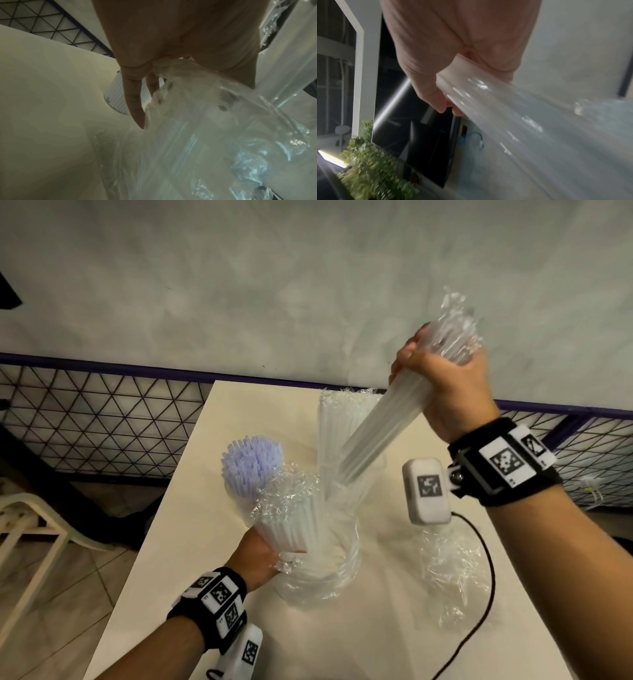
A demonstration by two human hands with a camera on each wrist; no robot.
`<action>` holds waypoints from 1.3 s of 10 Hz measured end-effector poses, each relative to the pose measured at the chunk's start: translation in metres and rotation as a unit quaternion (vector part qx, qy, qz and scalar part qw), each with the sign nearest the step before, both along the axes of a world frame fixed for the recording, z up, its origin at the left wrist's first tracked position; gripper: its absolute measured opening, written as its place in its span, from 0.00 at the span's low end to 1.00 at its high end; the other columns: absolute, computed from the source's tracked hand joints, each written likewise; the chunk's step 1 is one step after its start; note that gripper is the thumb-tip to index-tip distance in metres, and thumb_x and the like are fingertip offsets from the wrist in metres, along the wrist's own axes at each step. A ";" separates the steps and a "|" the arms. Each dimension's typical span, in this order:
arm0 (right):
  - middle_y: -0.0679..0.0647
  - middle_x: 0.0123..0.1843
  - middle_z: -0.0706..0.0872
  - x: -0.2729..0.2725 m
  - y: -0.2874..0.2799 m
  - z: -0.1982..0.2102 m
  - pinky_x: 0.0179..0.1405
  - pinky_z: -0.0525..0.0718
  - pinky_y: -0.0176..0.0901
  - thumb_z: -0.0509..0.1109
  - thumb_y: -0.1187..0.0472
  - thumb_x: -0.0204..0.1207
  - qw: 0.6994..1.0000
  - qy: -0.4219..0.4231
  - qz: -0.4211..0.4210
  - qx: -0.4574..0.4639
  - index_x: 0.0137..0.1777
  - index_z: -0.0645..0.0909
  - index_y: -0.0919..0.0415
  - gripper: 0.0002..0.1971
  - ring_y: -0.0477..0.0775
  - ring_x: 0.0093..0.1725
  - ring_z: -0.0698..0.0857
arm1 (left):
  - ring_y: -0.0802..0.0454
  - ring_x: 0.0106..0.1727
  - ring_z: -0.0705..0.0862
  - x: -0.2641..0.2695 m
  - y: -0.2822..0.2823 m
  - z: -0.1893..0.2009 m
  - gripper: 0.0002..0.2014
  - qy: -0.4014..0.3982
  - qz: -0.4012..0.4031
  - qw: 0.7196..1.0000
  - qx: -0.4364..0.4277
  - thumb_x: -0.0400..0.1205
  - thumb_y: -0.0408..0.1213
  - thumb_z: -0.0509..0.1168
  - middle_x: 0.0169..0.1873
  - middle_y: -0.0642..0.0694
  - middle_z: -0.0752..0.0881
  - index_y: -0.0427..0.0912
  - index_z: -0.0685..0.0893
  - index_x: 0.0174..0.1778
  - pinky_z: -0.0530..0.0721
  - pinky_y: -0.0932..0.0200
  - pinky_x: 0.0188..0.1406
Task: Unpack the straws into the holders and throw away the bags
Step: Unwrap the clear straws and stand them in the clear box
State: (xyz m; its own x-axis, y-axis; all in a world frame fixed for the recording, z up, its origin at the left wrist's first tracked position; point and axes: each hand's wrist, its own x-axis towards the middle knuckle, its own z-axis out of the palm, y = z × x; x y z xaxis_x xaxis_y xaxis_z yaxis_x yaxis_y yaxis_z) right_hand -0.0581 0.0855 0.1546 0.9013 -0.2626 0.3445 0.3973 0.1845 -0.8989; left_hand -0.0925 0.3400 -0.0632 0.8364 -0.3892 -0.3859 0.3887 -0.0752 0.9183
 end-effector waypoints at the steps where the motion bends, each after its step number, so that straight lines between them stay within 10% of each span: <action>1: 0.58 0.37 0.85 0.023 -0.011 0.007 0.45 0.87 0.59 0.73 0.79 0.70 0.998 -0.009 -0.052 -0.026 0.50 0.79 0.66 0.13 0.61 0.37 0.85 | 0.64 0.34 0.88 0.004 -0.005 0.003 0.23 0.113 0.029 0.990 -0.075 0.67 0.10 0.73 0.46 0.42 0.87 0.41 0.81 0.47 0.83 0.75 0.34; 2: 0.60 0.42 0.86 0.042 -0.013 -0.008 0.48 0.90 0.62 0.78 0.74 0.67 0.992 0.031 -0.099 -0.072 0.54 0.79 0.68 0.16 0.60 0.41 0.87 | 0.67 0.39 0.88 0.004 -0.002 0.002 0.25 0.111 0.023 0.990 -0.086 0.63 0.12 0.75 0.54 0.41 0.85 0.42 0.81 0.48 0.84 0.73 0.40; 3: 0.54 0.43 0.88 0.053 -0.009 -0.036 0.53 0.91 0.55 0.82 0.71 0.66 0.980 0.090 -0.129 -0.119 0.59 0.79 0.70 0.22 0.53 0.43 0.90 | 0.45 0.50 0.90 0.001 0.003 -0.003 0.30 0.006 -0.001 1.000 -0.021 0.59 0.11 0.75 0.49 0.41 0.90 0.42 0.83 0.51 0.88 0.54 0.44; 5: 0.54 0.66 0.81 0.065 -0.009 -0.080 0.66 0.83 0.42 0.91 0.62 0.57 0.967 0.156 -0.097 -0.176 0.75 0.66 0.52 0.48 0.50 0.64 0.84 | 0.45 0.41 0.92 0.000 0.003 0.004 0.29 0.001 -0.018 1.000 -0.020 0.58 0.05 0.73 0.43 0.38 0.89 0.38 0.83 0.48 0.87 0.63 0.30; 6: 0.55 0.73 0.70 0.070 -0.017 -0.082 0.75 0.74 0.40 0.93 0.53 0.50 0.950 0.081 -0.139 -0.268 0.79 0.59 0.44 0.60 0.51 0.74 0.73 | 0.44 0.46 0.90 0.001 0.002 0.003 0.27 0.016 -0.015 1.000 0.000 0.62 0.09 0.74 0.44 0.39 0.90 0.40 0.84 0.50 0.88 0.61 0.40; 7: 0.53 0.74 0.68 0.073 -0.021 -0.080 0.65 0.81 0.41 0.93 0.49 0.48 0.926 0.016 -0.150 -0.346 0.78 0.59 0.40 0.60 0.51 0.72 0.73 | 0.37 0.58 0.85 -0.004 0.001 0.014 0.22 0.072 -0.048 0.994 0.066 0.71 0.17 0.72 0.56 0.31 0.87 0.28 0.82 0.62 0.82 0.56 0.59; 8: 0.47 0.69 0.77 0.075 -0.021 -0.081 0.55 0.83 0.36 0.88 0.44 0.58 0.887 0.035 -0.149 -0.436 0.72 0.74 0.47 0.42 0.47 0.60 0.82 | 0.37 0.47 0.88 0.000 -0.001 0.018 0.19 0.014 -0.083 0.991 0.101 0.66 0.12 0.72 0.41 0.45 0.90 0.32 0.80 0.48 0.83 0.72 0.30; 9: 0.48 0.67 0.85 0.072 -0.017 -0.091 0.64 0.83 0.44 0.81 0.38 0.67 0.817 0.078 -0.124 -0.557 0.70 0.80 0.53 0.34 0.49 0.62 0.85 | 0.33 0.65 0.79 0.000 -0.010 0.031 0.27 -0.007 -0.065 0.978 0.200 0.77 0.20 0.67 0.47 0.44 0.76 0.49 0.59 0.24 0.64 0.90 0.41; 10: 0.49 0.70 0.85 0.069 -0.012 -0.107 0.65 0.77 0.43 0.77 0.39 0.72 0.777 0.102 -0.073 -0.617 0.73 0.77 0.54 0.33 0.54 0.67 0.84 | 0.33 0.70 0.76 -0.006 -0.008 0.036 0.27 -0.027 -0.038 0.982 0.181 0.78 0.22 0.66 0.61 0.29 0.82 0.53 0.59 0.28 0.47 0.92 0.38; 11: 0.51 0.76 0.80 0.071 -0.007 -0.117 0.75 0.70 0.53 0.72 0.36 0.75 0.736 0.099 -0.026 -0.669 0.75 0.75 0.52 0.33 0.59 0.77 0.76 | 0.32 0.70 0.76 -0.005 -0.011 0.038 0.14 0.057 -0.010 0.983 0.173 0.78 0.20 0.66 0.67 0.25 0.79 0.36 0.83 0.57 0.59 0.87 0.49; 12: 0.45 0.87 0.62 0.072 -0.006 -0.115 0.78 0.56 0.59 0.73 0.33 0.72 0.711 0.070 -0.047 -0.699 0.83 0.63 0.47 0.43 0.54 0.87 0.55 | 0.34 0.68 0.78 -0.001 -0.006 0.035 0.16 0.045 -0.046 0.978 0.198 0.77 0.20 0.67 0.65 0.25 0.80 0.23 0.81 0.61 0.70 0.58 0.65; 13: 0.42 0.89 0.51 0.076 -0.004 -0.108 0.78 0.56 0.56 0.75 0.34 0.70 0.703 0.008 -0.054 -0.709 0.86 0.54 0.44 0.49 0.53 0.89 0.49 | 0.52 0.44 0.89 -0.002 -0.010 0.031 0.26 0.127 -0.066 0.989 0.027 0.62 0.23 0.79 0.49 0.34 0.87 0.32 0.80 0.54 0.80 0.72 0.42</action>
